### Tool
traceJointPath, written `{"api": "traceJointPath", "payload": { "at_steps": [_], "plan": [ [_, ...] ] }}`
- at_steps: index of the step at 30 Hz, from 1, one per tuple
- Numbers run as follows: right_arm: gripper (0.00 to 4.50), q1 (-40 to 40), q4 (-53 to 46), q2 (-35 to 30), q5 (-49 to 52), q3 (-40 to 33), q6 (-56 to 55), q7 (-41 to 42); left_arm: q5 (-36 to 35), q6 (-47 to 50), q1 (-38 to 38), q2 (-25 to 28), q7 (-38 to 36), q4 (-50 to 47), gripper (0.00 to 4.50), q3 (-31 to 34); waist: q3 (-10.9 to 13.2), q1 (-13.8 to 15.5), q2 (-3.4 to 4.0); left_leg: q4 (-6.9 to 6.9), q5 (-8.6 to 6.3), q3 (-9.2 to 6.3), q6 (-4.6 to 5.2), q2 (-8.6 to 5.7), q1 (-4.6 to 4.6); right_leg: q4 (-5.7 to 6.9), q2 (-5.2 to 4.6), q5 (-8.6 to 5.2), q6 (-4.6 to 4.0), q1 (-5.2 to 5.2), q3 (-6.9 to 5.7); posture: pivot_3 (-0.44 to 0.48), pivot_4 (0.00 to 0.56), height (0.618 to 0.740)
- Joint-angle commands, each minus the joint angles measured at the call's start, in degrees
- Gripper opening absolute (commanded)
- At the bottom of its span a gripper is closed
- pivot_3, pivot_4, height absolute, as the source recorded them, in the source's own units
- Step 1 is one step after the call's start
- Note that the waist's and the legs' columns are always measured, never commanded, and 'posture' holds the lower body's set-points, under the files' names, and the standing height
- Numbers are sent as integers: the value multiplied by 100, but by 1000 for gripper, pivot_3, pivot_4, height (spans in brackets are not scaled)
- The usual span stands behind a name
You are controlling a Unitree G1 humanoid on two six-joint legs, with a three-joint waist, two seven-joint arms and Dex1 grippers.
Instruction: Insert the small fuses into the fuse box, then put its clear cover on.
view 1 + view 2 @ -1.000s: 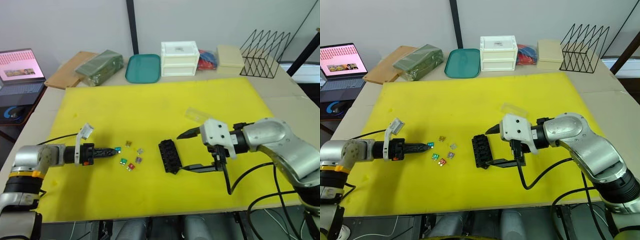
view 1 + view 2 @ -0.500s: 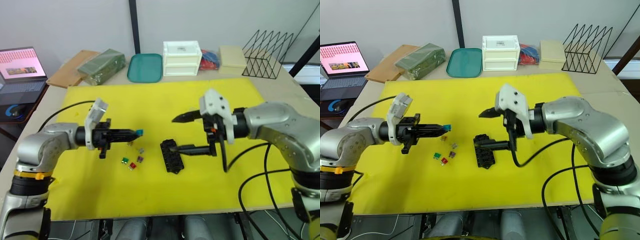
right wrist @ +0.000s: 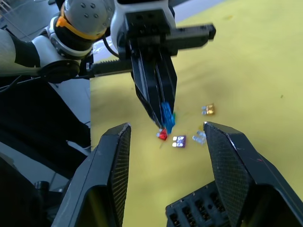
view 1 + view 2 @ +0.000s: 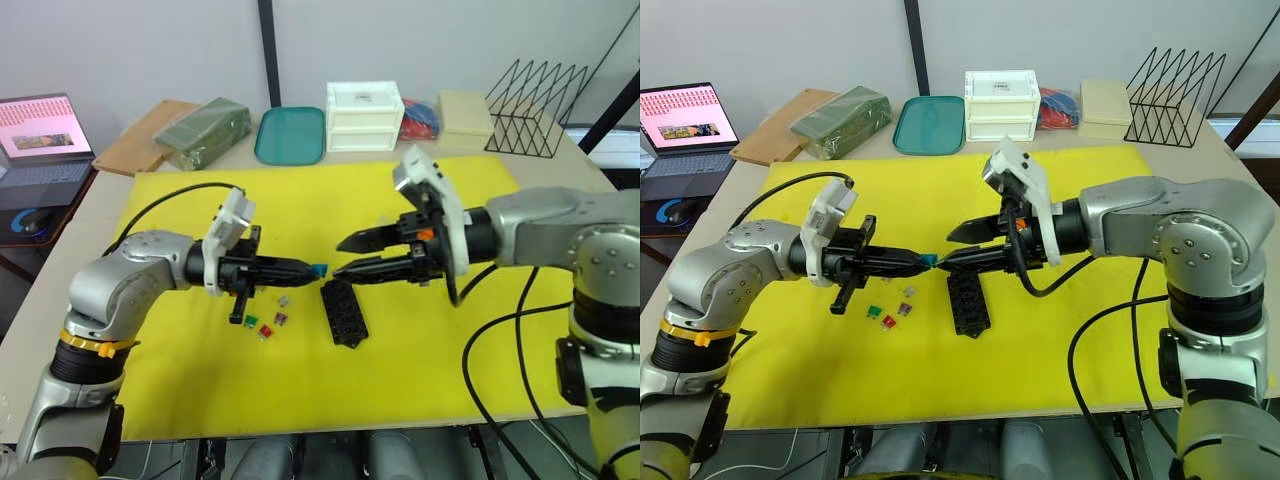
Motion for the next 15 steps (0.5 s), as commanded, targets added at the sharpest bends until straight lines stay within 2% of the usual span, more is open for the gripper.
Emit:
{"api": "traceJointPath", "payload": {
  "at_steps": [1, 2, 4, 7, 15],
  "plan": [
    [2514, -116, -59, 74, 137, -111, 43, -182, 41, -162, -75, 27, 30, -153, 0, -28, 0, 1, 0, 0, 0, 0, 0, 0, 0, 0, 0, 0, 0, 0, 0, 0, 150, 740],
    [2514, -117, -49, 87, 145, -111, 48, -216, 44, -169, -74, 27, 32, -153, 0, -32, 0, 3, 0, 0, 0, 0, 0, 0, 0, 0, 0, 0, 0, 0, 0, 0, 150, 740],
    [2159, -117, -31, 96, 146, -92, 50, -262, 55, -178, -75, 23, 33, -152, 0, -34, 0, 3, 0, 0, 0, 0, 0, 0, 0, 0, 0, 0, 0, 0, 0, 0, 150, 740],
    [1251, -129, -10, 117, 191, -75, 70, -292, 60, -180, -66, 13, 47, -159, 0, -35, 0, -1, 0, 0, 0, 0, 0, 0, 0, 0, 0, 0, 0, 0, 0, 0, 150, 740],
    [1251, -151, 38, 177, 187, 14, 37, -373, 39, -181, -49, 0, 81, -176, 0, -40, 0, 0, 0, 0, 0, 0, 0, 0, 0, 0, 0, 0, 0, 0, 0, 0, 150, 740]
  ]
}}
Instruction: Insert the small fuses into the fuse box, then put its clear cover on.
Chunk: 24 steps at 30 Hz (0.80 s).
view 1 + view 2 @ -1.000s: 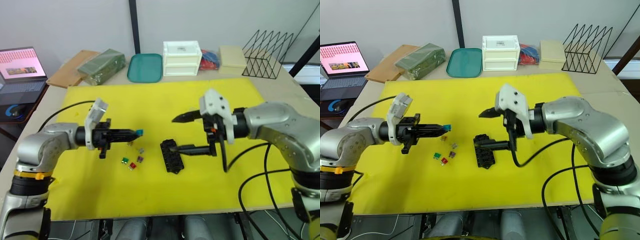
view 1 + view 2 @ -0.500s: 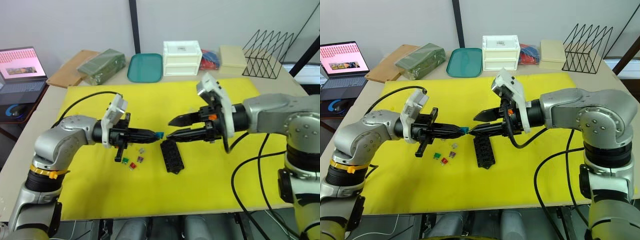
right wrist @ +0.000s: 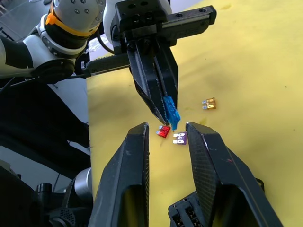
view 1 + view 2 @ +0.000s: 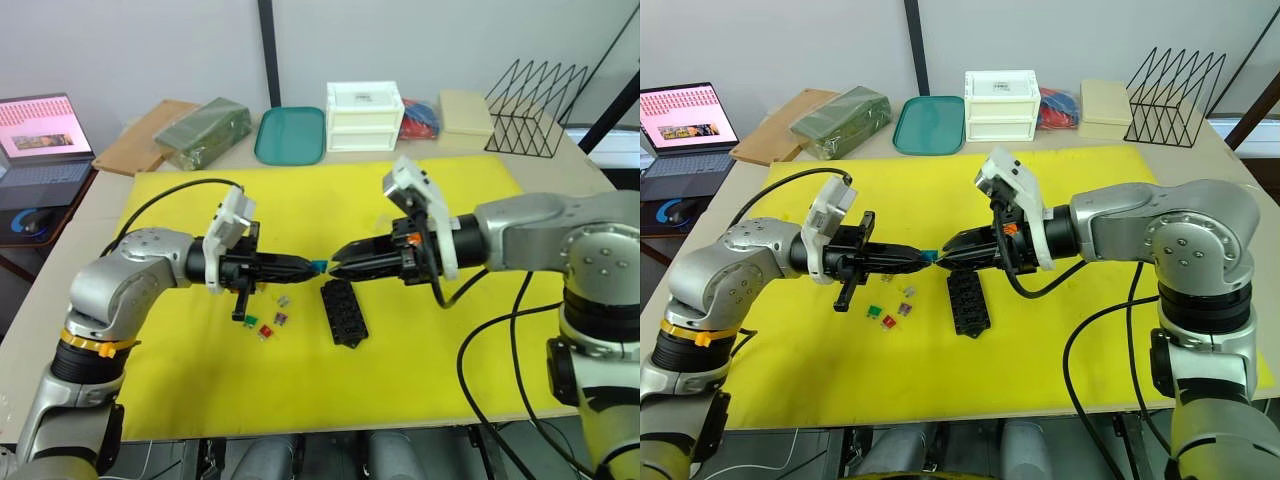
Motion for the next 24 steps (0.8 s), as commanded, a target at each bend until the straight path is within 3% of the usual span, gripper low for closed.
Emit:
{"api": "traceJointPath", "payload": {
  "at_steps": [1, 21, 24],
  "plan": [
    [1251, -142, 10, 67, 30, -28, -74, -41, -35, -108, -47, 5, -6, -179, 0, -38, 0, -1, 0, 0, 0, 0, 0, 0, 0, 0, 0, 0, 0, 0, 0, 0, 150, 740],
    [1251, -175, -2, 119, -89, 127, -262, 6, -34, -82, -4, 42, -4, -232, 0, -34, 0, -2, 0, 0, 0, 0, 0, 0, 0, 0, 0, 0, 0, 0, 0, 0, 150, 740],
    [707, -184, -5, 115, -110, 142, -291, 14, -12, -99, 11, 37, 3, -223, 0, -43, 0, -1, 0, 0, 0, 0, 0, 0, 0, 0, 0, 0, 0, 0, 0, 0, 150, 740]
  ]
}}
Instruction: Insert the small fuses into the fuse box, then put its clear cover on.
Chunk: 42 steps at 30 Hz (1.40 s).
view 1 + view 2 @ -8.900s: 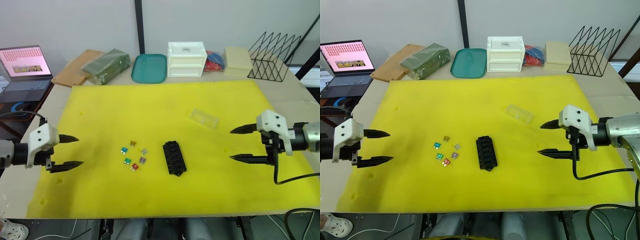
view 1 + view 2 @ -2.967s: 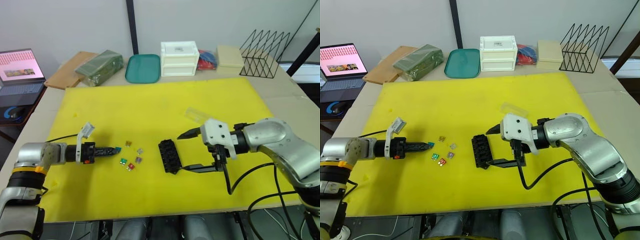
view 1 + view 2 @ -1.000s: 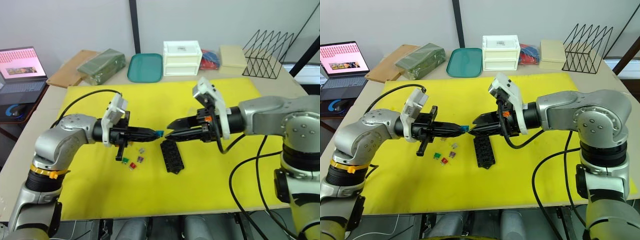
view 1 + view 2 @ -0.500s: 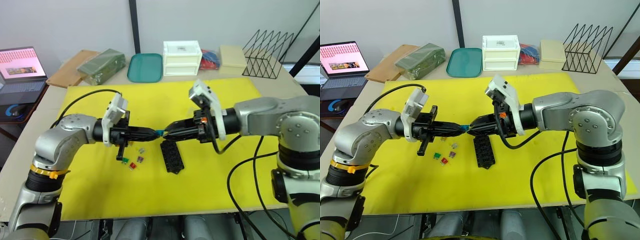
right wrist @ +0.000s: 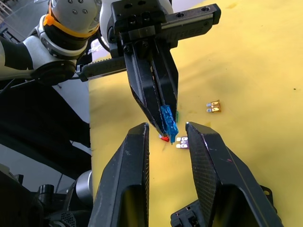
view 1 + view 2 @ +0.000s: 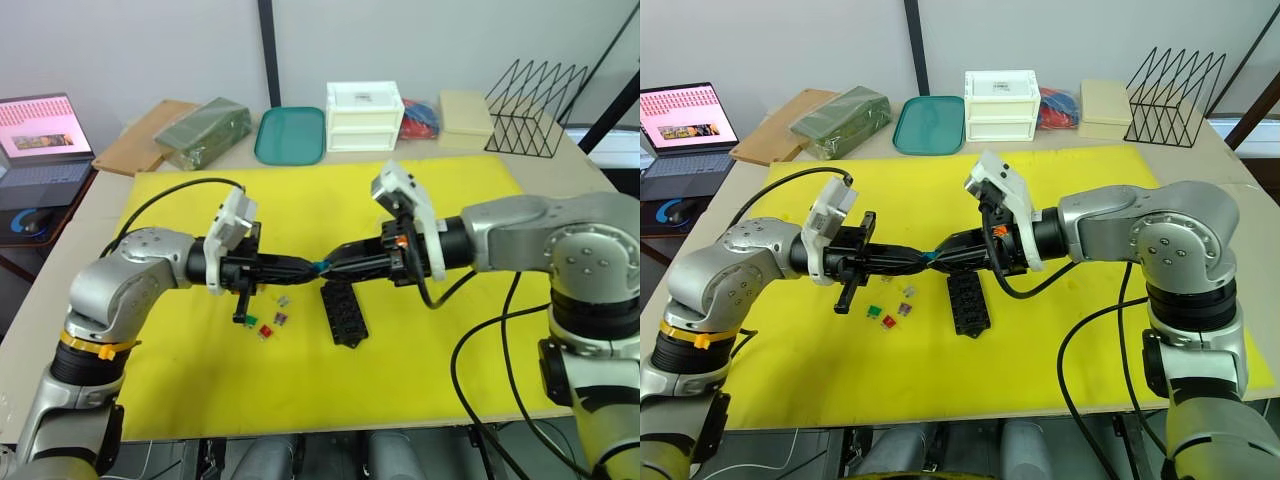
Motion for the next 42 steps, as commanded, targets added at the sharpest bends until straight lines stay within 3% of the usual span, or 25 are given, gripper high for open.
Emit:
{"api": "traceJointPath", "payload": {
  "at_steps": [1, 2, 3, 13, 16, 20, 28, 42],
  "plan": [
    [397, -165, -99, -30, -13, -91, -157, 46, 1, -107, 3, 36, -6, -105, 0, -44, 0, -1, 0, 0, 0, 0, 0, 0, 0, 0, 0, 0, 0, 0, 0, 0, 150, 740],
    [54, -170, -102, -29, -16, -88, -162, 47, 6, -111, 10, 38, -7, -106, 0, -47, 0, -2, 0, 0, 0, 0, 0, 0, 0, 0, 0, 0, 0, 0, 0, 0, 150, 740],
    [19, -177, -99, -26, -14, -88, -164, 51, 9, -111, 10, 38, -6, -103, 0, -49, 0, -2, 0, 0, 0, 0, 0, 0, 0, 0, 0, 0, 0, 0, 0, 0, 150, 740],
    [19, -180, -265, -257, -263, 118, -432, 333, 236, -73, -16, 122, 158, -26, 0, -200, 0, 5, 0, 0, 0, 0, 0, 0, 0, 0, 0, 0, 0, 0, 0, 0, 150, 740],
    [0, 350, -690, -794, -1320, 649, -1756, 985, 504, -277, 171, 236, 236, -151, 607, -324, 0, 8, 0, 0, 0, 0, 1, -1, -1, -1, 0, 0, 0, -1, 0, 0, 150, 740],
    [0, 1199, -768, -1321, -2471, 1082, -3540, 1977, 1252, -1057, 738, 468, 174, -313, 1911, -732, 0, -6, 0, -2, -4, 7, 6, -1, -1, -5, 1, 0, 1, -1, 1, 0, 150, 740],
    [0, 2078, -504, -1448, -3474, 1300, -5128, 2856, 2001, -1916, 1366, 350, 454, -372, 4405, -1122, 0, 27, -1, 1, -4, 10, 6, 0, -1, -5, 0, 1, 3, -1, 3, 0, 150, 740],
    [0, 2567, 47, -1238, -4280, 1562, -5968, 3381, 2367, -2079, 1447, 15, 871, -454, 4472, -1220, 0, 142, -1, 5, -4, 10, 6, -1, -1, -6, 0, 3, 5, 1, 3, 0, 150, 740]
  ]
}}
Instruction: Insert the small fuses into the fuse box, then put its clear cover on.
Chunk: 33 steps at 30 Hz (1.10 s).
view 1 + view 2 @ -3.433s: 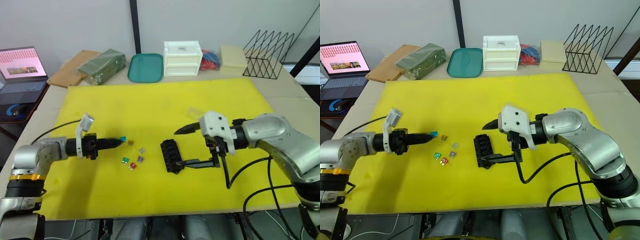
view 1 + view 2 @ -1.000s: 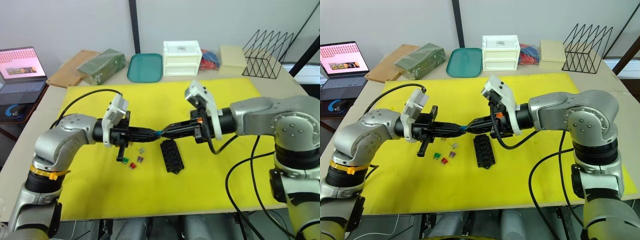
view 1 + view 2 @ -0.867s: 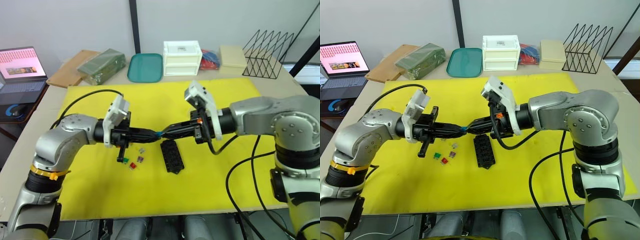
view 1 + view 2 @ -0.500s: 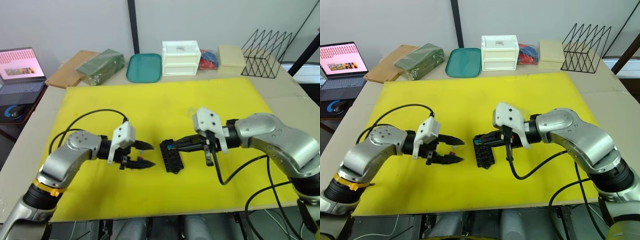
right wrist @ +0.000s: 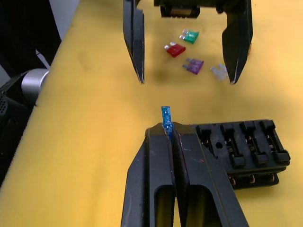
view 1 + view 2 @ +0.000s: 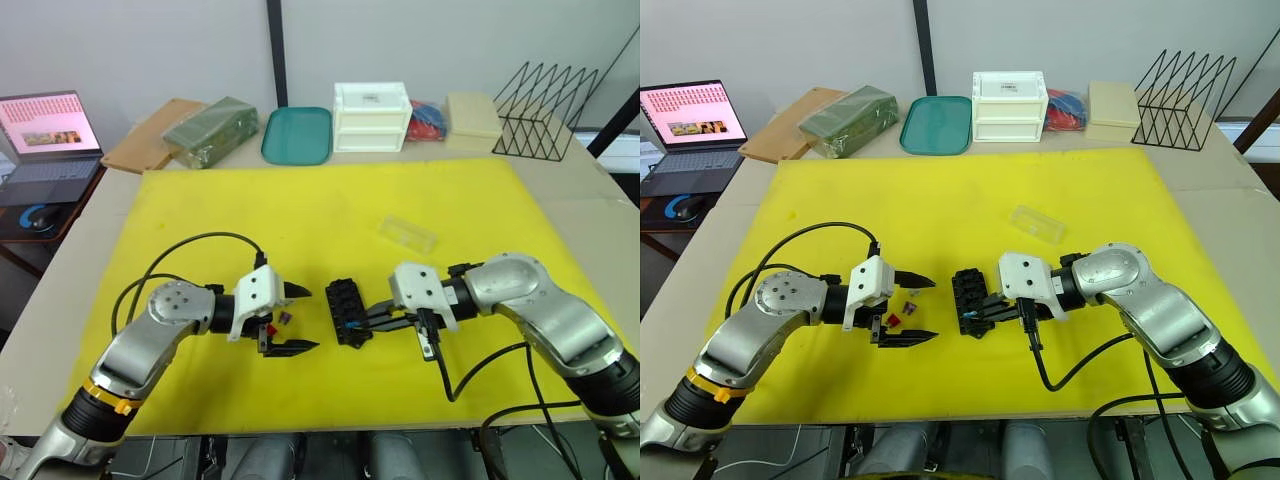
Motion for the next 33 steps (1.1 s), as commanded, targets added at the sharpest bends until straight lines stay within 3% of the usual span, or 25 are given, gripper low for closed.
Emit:
{"api": "traceJointPath", "payload": {
  "at_steps": [1, 33],
  "plan": [
    [0, 34, -26, 66, -92, -13, -149, 111, 5, -81, -32, -32, 22, -188, 4472, -37, 0, -2, 0, 0, 0, 0, 0, 0, 0, 0, 0, 0, 0, 0, 0, 0, 150, 740],
    [0, -187, 943, 295, -980, 350, -924, 753, 1, -85, -77, -40, 60, -219, 4472, -33, -1, -11, -1, 0, 0, 0, 0, 1, 3, 1, 1, 0, 1, 2, 0, 0, 150, 740]
  ]
}}
